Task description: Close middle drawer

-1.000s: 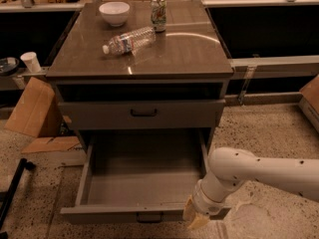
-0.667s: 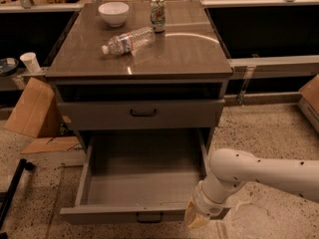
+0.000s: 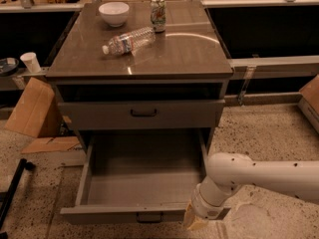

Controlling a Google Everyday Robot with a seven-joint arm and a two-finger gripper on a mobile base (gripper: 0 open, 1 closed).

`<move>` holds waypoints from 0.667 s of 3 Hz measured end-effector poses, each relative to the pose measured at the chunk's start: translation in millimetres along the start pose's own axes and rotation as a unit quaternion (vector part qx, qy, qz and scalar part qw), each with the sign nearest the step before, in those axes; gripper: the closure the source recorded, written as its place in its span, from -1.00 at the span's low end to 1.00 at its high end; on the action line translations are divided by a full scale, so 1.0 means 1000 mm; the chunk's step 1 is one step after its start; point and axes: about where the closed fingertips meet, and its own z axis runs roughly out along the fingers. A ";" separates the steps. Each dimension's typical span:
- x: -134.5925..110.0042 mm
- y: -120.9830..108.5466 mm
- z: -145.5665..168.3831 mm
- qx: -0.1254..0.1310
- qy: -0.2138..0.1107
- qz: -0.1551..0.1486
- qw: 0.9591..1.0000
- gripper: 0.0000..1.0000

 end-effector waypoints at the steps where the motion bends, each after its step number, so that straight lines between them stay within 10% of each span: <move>1: 0.021 -0.004 0.029 0.015 0.010 -0.016 1.000 1.00; 2: 0.033 -0.009 0.044 0.025 0.014 -0.024 0.999 1.00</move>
Offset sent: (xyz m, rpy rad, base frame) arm 0.0015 -0.0197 -0.0748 -0.0171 -0.1025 0.0359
